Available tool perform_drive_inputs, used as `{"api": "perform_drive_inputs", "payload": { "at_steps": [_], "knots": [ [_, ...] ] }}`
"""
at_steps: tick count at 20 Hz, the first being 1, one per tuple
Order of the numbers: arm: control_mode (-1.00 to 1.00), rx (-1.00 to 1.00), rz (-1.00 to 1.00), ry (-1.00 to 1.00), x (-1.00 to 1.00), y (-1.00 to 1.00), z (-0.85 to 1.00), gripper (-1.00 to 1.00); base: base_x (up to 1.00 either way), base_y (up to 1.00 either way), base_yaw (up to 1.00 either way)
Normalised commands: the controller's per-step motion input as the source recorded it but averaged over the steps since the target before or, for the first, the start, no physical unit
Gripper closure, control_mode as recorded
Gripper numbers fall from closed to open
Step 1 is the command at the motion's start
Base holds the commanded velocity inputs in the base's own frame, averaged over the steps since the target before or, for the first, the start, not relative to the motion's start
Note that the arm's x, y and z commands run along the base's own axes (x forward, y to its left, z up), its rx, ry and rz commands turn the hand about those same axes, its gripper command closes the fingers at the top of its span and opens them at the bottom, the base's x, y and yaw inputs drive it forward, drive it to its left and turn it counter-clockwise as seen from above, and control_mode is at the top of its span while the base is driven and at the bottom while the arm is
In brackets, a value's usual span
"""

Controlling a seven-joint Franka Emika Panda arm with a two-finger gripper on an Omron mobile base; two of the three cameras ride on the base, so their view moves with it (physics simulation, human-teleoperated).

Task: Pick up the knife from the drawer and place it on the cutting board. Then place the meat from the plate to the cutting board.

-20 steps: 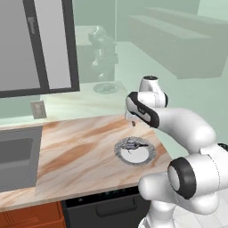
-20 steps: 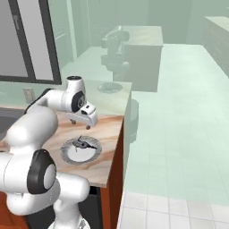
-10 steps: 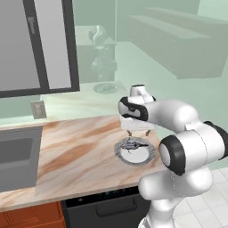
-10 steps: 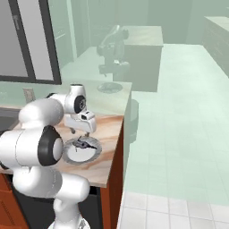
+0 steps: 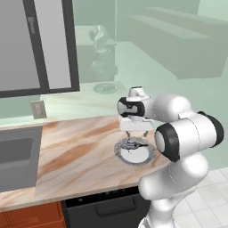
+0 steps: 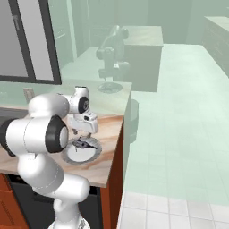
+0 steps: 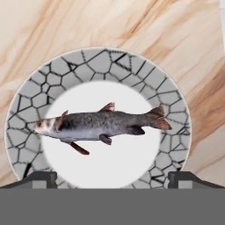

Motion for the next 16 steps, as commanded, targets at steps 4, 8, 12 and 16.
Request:
{"api": "perform_drive_inputs", "payload": {
  "at_steps": [4, 8, 12, 16],
  "knots": [
    [-1.0, 0.11, -0.05, -0.02, 0.07, -0.05, -0.13, -1.0, 0.0, 0.0, 0.0],
    [-1.0, 0.1, -0.05, 0.0, 0.01, -0.04, -0.02, -1.0, 0.0, 0.0, 0.0],
    [-1.0, 0.07, -0.04, 0.0, 0.0, -0.01, -0.08, -1.0, 0.0, 0.0, 0.0],
    [-1.0, 0.02, -0.1, -0.01, 0.0, 0.0, -0.14, -1.0, 0.0, 0.0, 0.0]
  ]
}}
